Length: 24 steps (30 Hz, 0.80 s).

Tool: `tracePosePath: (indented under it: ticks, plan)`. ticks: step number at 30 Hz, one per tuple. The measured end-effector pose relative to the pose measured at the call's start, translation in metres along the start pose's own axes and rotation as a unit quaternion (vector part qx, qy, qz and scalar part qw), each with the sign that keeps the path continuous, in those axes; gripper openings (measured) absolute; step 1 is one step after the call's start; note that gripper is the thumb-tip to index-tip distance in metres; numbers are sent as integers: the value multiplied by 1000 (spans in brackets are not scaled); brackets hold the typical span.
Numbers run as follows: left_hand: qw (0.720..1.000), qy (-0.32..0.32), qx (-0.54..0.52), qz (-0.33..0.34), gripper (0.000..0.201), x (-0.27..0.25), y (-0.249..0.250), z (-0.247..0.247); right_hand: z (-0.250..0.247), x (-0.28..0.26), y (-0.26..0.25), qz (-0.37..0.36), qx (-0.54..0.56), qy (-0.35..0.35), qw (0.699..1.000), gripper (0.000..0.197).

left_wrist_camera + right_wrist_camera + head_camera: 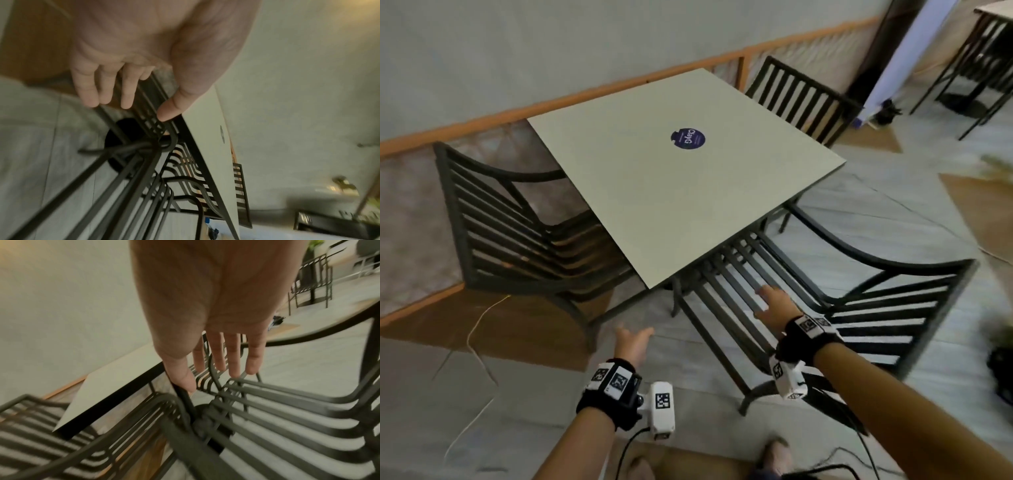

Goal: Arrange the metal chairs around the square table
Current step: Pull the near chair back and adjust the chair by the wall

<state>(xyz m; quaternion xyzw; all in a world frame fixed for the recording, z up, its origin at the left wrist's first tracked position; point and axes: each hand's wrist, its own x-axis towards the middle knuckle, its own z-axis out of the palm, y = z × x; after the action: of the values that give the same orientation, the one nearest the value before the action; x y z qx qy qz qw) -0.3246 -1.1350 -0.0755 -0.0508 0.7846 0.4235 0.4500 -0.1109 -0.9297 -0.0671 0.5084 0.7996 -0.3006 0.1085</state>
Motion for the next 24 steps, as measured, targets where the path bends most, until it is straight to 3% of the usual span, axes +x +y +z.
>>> tracePosePath:
  ticks: [7,13,16,21,24]
  plan:
    - [990,-96,-59,-82,13,-23,-3,160,-118,36,117,23,6,9,1000,48]
    - [987,-60,-11,-148,48,-5,-25,244,-169,75,189,45,0,-12,999,49]
    - [984,-27,-17,-174,49,-16,-16,260,-178,109,209,41,-5,-26,999,50]
    - [983,42,-53,-172,27,10,-21,279,-177,173,228,30,-59,-62,996,50]
    - [979,72,-110,-153,45,34,-25,293,-171,210,240,17,-102,-76,992,52]
